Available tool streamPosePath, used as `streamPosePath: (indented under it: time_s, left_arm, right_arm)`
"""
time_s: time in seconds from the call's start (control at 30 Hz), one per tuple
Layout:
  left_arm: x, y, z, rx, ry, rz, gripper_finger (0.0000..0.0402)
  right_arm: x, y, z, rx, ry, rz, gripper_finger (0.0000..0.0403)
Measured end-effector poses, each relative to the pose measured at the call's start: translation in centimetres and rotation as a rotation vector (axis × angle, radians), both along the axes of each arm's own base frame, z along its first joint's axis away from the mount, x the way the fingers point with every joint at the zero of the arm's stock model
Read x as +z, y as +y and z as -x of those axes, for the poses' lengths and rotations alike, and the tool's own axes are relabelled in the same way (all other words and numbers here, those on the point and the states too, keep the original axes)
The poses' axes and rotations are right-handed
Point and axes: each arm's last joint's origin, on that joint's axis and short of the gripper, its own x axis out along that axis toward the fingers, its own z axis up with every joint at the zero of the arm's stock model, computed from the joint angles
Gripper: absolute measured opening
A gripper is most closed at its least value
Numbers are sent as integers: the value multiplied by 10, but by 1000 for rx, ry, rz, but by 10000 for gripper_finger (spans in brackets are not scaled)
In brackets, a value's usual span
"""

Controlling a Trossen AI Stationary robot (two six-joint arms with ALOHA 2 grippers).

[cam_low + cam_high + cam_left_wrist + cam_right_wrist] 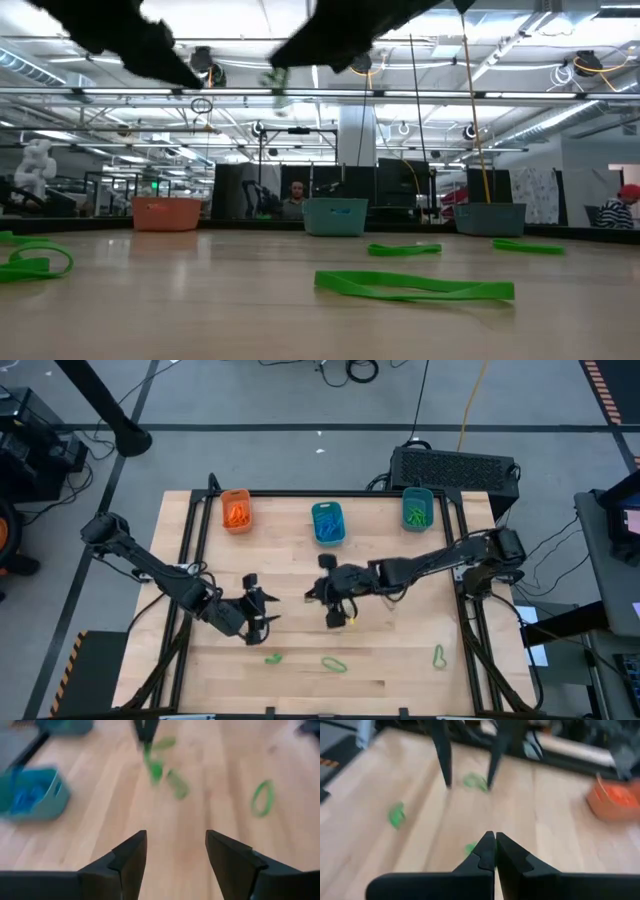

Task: Sort rubber bands into baskets
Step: Put the green rubber band into the dark blue bin

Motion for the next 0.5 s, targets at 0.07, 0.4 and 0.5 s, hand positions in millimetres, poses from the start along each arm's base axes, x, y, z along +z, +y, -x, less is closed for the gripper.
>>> streamPosePath:
  time_s: [0.07, 0.4, 0.5]
  left_arm:
    - [-2, 5, 6, 35, 54, 4, 211]
    - [-10, 24, 40, 176, 303, -3, 210]
    - [-13, 24, 50, 191, 318, 23, 209]
  right_arm:
    - [5, -13, 8, -39, 60, -16, 0]
    - [27, -103, 62, -335, 318, -22, 0]
    - [26, -137, 92, -451, 336, -40, 0]
